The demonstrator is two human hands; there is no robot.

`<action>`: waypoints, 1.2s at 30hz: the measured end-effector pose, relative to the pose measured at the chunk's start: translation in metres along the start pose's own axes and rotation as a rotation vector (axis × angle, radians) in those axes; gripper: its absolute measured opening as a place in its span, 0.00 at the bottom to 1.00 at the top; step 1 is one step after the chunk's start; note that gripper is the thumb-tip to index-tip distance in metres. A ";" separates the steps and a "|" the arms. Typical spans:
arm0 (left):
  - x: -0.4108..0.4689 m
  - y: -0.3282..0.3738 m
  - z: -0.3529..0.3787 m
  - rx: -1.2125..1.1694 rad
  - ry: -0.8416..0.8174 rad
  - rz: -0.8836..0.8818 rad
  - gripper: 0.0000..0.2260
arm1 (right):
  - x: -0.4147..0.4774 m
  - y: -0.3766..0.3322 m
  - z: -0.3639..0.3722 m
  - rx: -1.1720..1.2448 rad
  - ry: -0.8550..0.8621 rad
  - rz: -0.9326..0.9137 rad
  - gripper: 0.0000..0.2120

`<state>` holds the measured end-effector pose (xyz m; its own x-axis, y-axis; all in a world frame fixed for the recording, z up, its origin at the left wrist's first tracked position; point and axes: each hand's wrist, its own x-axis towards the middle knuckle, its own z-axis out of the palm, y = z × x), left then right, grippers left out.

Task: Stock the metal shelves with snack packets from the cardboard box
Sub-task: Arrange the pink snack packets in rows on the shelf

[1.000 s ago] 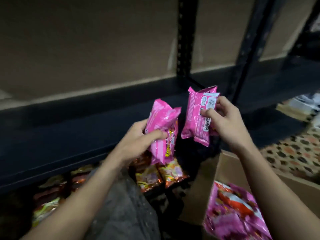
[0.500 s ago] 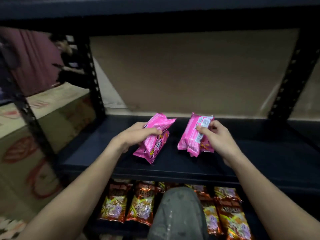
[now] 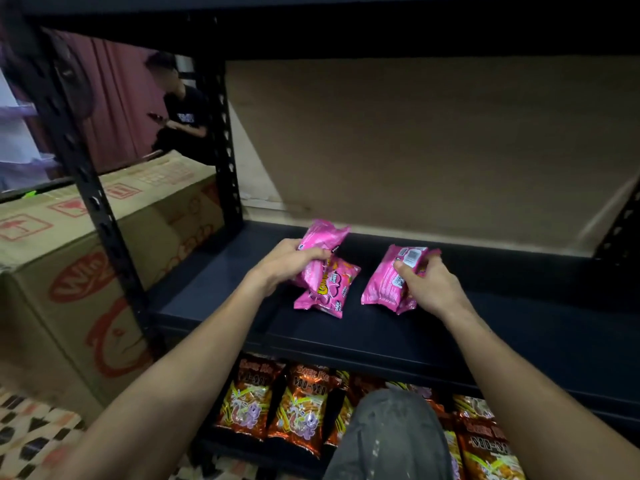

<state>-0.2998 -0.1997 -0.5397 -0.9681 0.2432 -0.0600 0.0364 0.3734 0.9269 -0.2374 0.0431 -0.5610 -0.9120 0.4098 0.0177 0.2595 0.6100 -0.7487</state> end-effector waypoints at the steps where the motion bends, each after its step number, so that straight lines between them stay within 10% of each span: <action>1: -0.002 -0.003 -0.006 -0.017 0.038 0.001 0.07 | 0.001 -0.001 0.002 -0.070 0.019 0.014 0.32; 8: -0.005 -0.033 -0.043 -0.108 0.210 0.038 0.22 | -0.033 -0.039 0.008 -0.282 0.339 -0.283 0.25; 15: 0.002 -0.030 -0.061 -0.137 0.204 -0.066 0.14 | -0.062 -0.046 0.052 -0.362 -0.091 -0.817 0.13; 25: 0.037 -0.025 -0.086 0.425 0.031 -0.315 0.15 | -0.058 -0.034 0.073 -0.450 -0.120 -0.680 0.21; 31: 0.009 -0.009 -0.047 0.902 0.708 0.200 0.13 | -0.055 -0.035 0.078 -0.569 -0.038 -0.613 0.23; 36: -0.013 -0.026 0.003 1.292 0.488 0.289 0.16 | -0.054 -0.034 0.084 -0.581 0.061 -0.553 0.23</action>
<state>-0.2874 -0.2098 -0.5636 -0.8650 0.2208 0.4506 0.1862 0.9751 -0.1204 -0.2231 -0.0568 -0.5920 -0.9422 -0.0291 0.3338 -0.0860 0.9838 -0.1570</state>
